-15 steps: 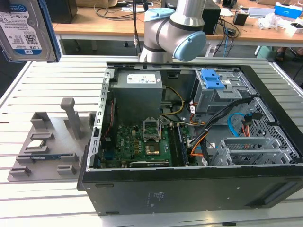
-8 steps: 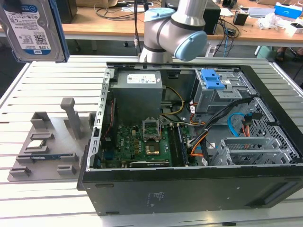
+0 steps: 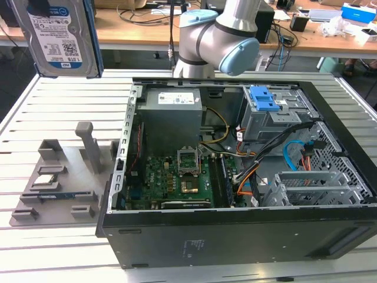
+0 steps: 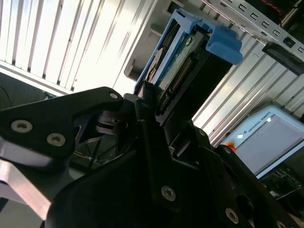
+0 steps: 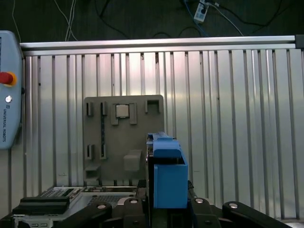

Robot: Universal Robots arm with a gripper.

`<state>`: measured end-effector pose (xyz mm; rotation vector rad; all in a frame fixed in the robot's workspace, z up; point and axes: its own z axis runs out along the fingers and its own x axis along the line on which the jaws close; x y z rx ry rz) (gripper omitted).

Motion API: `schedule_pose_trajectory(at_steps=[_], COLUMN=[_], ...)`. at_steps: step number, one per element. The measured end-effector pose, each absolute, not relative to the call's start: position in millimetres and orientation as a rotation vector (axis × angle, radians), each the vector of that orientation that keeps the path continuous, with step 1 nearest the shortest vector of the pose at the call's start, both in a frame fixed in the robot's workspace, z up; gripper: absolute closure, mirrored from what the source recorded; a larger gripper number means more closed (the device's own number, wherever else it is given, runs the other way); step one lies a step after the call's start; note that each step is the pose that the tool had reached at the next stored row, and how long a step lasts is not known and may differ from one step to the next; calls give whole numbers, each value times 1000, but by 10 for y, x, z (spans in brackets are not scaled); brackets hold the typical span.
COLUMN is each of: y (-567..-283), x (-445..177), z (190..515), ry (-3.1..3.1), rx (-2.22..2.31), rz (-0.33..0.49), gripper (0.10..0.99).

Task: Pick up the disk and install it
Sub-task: 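Pick up the disk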

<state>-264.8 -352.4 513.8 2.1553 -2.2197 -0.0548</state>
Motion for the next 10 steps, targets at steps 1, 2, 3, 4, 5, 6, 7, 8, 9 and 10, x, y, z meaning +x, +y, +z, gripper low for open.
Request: schedule_pose_trajectory(at_steps=[1,2,3,4,5,6,7,8,9,10], y=[-3524,-3524,-3525,-3525,-3524,-3524,-3524,-3525,-3524,-3524], x=[-2595,-2546,-2513,-2485,-2433,-2377,-2336,-2294,-2266,-2232], z=[5138,5138,5138,5138,5139,5138,5138,5138,5138,5138], ry=[-2220,-2219,-2219,-2219,-2218,-2218,-2218,-2218,-2218,-2217], rx=[2155,2155,2155,2154,2154,2154,2154,2154,2153,2153], rz=[-55,-56,-56,-57,-57,-58,-58,-59,-59,-60], gripper=[725,725,725,725,725,725,725,725,725,725])
